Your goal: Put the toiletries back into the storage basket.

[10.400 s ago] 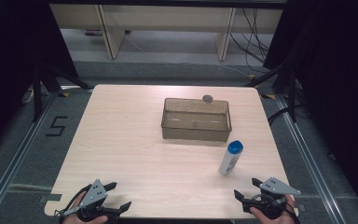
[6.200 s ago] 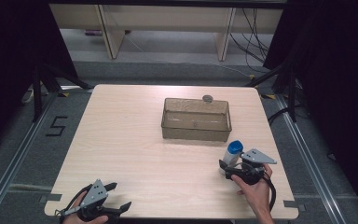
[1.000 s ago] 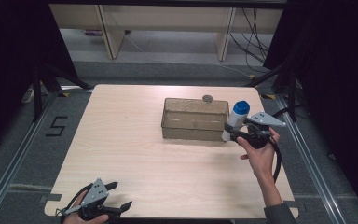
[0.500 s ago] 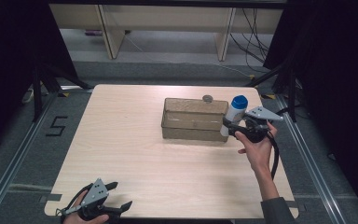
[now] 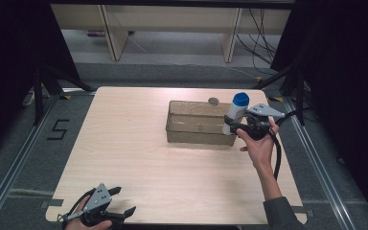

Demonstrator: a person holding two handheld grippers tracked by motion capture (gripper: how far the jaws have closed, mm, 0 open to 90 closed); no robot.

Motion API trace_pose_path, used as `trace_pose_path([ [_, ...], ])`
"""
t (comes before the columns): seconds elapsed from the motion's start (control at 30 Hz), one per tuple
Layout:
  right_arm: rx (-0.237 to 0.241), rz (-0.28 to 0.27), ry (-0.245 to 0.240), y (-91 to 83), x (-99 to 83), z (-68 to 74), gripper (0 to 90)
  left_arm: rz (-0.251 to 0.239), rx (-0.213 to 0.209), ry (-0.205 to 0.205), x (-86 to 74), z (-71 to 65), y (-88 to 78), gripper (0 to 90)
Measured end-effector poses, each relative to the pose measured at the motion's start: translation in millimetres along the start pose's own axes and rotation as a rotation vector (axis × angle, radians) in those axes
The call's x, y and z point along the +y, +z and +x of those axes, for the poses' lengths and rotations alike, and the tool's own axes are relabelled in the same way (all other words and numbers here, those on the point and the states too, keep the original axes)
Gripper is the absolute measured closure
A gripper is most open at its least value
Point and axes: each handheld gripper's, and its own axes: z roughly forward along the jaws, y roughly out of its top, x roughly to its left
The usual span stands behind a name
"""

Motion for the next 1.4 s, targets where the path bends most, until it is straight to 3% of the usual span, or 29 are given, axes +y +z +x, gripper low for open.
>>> trace_pose_path([
  [0.13, -0.005, 0.001, 0.007, 4.3, 0.4, -1.1, 31.3, -0.007, -0.005, -0.008, 0.0, -1.0, 0.9, 15.0],
  [0.2, -0.006, 0.001, 0.023, 6.1, 0.5, -0.6, 31.3, 0.021, 0.007, 0.026, 0.0, 1.8, -0.3, 15.1],
  [0.23, -0.004, 0.0, 0.011, 7.4, 0.3, -1.7, 31.3, -0.006, -0.004, -0.006, -0.1, -0.3, 1.4, 15.1],
  [0.3, -0.015, -0.013, -0.002, 10.4, -0.2, -2.5, 31.3, 0.001, -0.003, -0.001, -0.2, -0.4, 1.3, 15.0],
  [0.4, -0.014, 0.01, -0.008, 14.1, -0.1, -2.8, 31.3, 0.001, 0.0, -0.006, -0.1, -0.8, 1.3, 15.1],
  [0.43, -0.008, 0.003, 0.014, 16.2, -0.7, -1.6, 31.3, 0.003, -0.005, -0.001, 0.0, -0.1, 1.1, 15.1],
  [0.87, -0.033, 0.024, 0.004, 30.9, -7.4, -11.4, 31.3, 0.0, -0.007, -0.007, -0.6, -0.7, 1.6, 15.1],
  [1.03, -0.035, 0.032, 0.042, 34.4, -10.4, -9.0, 31.2, 0.002, -0.009, -0.006, -0.8, -0.8, 1.7, 15.1],
  [1.2, -0.038, 0.027, 0.007, 37.9, -13.2, -12.2, 31.3, 0.001, -0.009, -0.006, -0.7, -0.9, 1.7, 15.1],
  [1.3, -0.033, 0.04, 0.035, 39.1, -15.3, -10.3, 31.3, -0.001, -0.008, -0.008, -0.4, -0.8, 1.7, 15.1],
  [1.4, -0.032, 0.044, 0.028, 40.9, -16.6, -10.7, 31.2, 0.001, -0.009, -0.005, -0.6, -0.9, 1.6, 15.1],
])
